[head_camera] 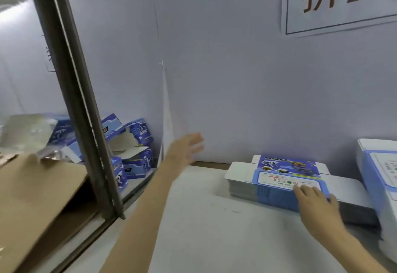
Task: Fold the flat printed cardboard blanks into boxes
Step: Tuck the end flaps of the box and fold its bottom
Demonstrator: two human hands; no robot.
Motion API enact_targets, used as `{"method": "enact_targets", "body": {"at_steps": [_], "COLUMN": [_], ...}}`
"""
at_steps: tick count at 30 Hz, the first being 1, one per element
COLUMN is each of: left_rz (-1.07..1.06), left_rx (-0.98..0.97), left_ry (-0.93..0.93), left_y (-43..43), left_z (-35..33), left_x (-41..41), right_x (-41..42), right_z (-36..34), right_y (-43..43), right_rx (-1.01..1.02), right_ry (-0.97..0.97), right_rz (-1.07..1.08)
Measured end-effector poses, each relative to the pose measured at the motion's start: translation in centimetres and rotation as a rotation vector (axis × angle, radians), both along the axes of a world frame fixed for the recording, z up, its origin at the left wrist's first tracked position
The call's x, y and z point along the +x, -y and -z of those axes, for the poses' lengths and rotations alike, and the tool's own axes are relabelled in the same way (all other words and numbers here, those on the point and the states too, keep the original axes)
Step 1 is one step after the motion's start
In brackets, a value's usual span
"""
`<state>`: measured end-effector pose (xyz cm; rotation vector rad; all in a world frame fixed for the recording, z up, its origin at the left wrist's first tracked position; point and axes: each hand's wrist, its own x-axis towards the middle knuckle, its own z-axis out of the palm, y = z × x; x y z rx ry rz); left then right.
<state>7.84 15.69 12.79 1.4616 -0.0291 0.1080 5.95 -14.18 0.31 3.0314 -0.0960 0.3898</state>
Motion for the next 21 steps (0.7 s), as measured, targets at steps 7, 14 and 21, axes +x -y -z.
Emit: {"method": "enact_targets", "body": {"at_steps": [7,14,21], "left_rz": [0.111,0.112,0.139], "left_rx": [0.898,1.459,1.475], "left_ry": [0.327,0.496,0.537], "left_y": [12.0,17.2,16.9], "left_z": [8.0,11.8,13.0], "left_x": [-1.2,-0.7,-0.6], "right_x": [0.3,-2.2,-3.3], "right_z": [-0.3,1.7,-0.1], "right_y": [1.7,3.3,2.9], "right_rx": [0.145,0.361,0.258], "right_ry": [0.094,0.264,0.346], "right_rz": [-0.105,-0.409,-0.388]}}
